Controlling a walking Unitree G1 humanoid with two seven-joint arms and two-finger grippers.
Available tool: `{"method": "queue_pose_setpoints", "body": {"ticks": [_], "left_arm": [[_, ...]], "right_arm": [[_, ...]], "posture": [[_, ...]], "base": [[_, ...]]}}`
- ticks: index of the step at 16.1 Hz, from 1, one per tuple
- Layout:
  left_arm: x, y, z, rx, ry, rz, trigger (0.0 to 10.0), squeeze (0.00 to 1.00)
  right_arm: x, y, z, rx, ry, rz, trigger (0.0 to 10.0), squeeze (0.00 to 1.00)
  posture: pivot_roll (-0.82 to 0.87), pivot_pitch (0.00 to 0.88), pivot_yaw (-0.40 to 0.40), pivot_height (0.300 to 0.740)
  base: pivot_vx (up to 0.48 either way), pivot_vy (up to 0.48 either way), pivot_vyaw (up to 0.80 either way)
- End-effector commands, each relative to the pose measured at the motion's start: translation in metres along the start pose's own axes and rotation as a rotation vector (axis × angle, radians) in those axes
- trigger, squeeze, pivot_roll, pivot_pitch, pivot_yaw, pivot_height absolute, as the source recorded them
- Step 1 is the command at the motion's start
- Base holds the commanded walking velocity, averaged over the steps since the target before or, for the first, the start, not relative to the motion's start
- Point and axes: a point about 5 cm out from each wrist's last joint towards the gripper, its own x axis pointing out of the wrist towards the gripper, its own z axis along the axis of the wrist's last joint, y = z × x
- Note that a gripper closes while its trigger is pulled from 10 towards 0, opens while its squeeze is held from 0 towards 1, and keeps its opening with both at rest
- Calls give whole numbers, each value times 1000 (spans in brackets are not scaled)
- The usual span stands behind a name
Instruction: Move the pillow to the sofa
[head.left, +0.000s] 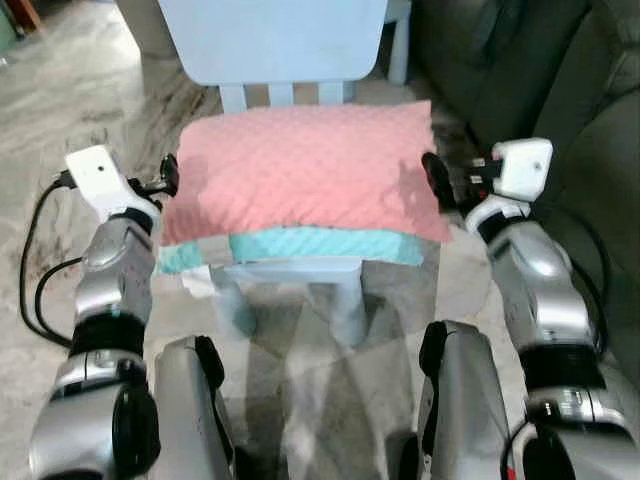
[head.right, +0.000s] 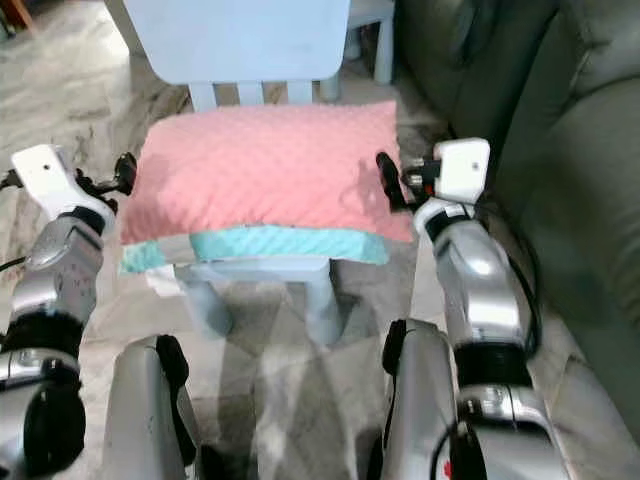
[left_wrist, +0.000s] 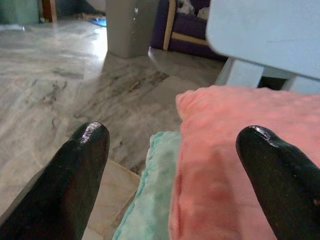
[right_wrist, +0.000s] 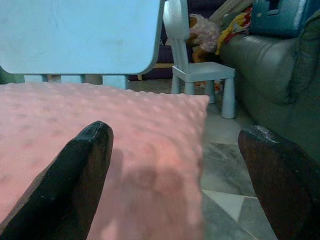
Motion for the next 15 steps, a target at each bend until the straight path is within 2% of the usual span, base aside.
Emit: {"method": "queue_pose_setpoints", "body": {"ticks": [1, 2, 4, 5, 7, 10, 11, 12, 14, 15], "left_arm": [[3, 10, 7, -20, -8, 30, 10000, 0], [9, 9, 12, -55, 7, 30, 10000, 0], [15, 5, 15, -101, 31, 34, 10000, 0], [18, 4, 17, -150, 39, 36, 10000, 0], [21, 2, 21, -208, 46, 30, 10000, 0], [25, 3, 34, -274, 12, 22, 10000, 0], [28, -1, 44, -276, -4, 1, 10000, 0], [30, -3, 48, -289, -9, -16, 10000, 0], [33, -11, 64, -286, -48, -64, 10000, 0], [34, -13, 66, -287, -55, -77, 10000, 0]], "right_arm": [[4, -2, -1, 12, 6, 1, 10000, 0], [13, -2, -1, 33, 14, 16, 10000, 0], [23, -4, -5, 112, 50, 22, 10000, 0], [26, -4, -7, 143, 71, 36, 10000, 0], [31, -5, -5, 115, 82, 61, 10000, 0], [40, -16, 15, 70, 30, 39, 10000, 0], [42, -26, 27, 43, -3, 1, 10000, 0], [42, -30, 30, 34, -11, -10, 10000, 0], [40, -44, 35, 68, -13, -54, 10000, 0], [40, -46, 35, 74, -9, -59, 10000, 0]], "posture": [[-69, 194, 76, 366], [-57, 220, 76, 366], [-45, 246, 71, 366], [-38, 259, 67, 366], [-36, 281, 66, 366], [-34, 296, 64, 366], [-37, 307, 66, 366], [-38, 307, 67, 366], [-33, 306, 72, 366], [-33, 306, 72, 366]], "base": [[0, 0, 0], [0, 0, 0], [0, 0, 0], [0, 0, 0], [0, 0, 0], [0, 0, 0], [0, 0, 0], [0, 0, 0], [0, 0, 0], [0, 0, 0]]}}
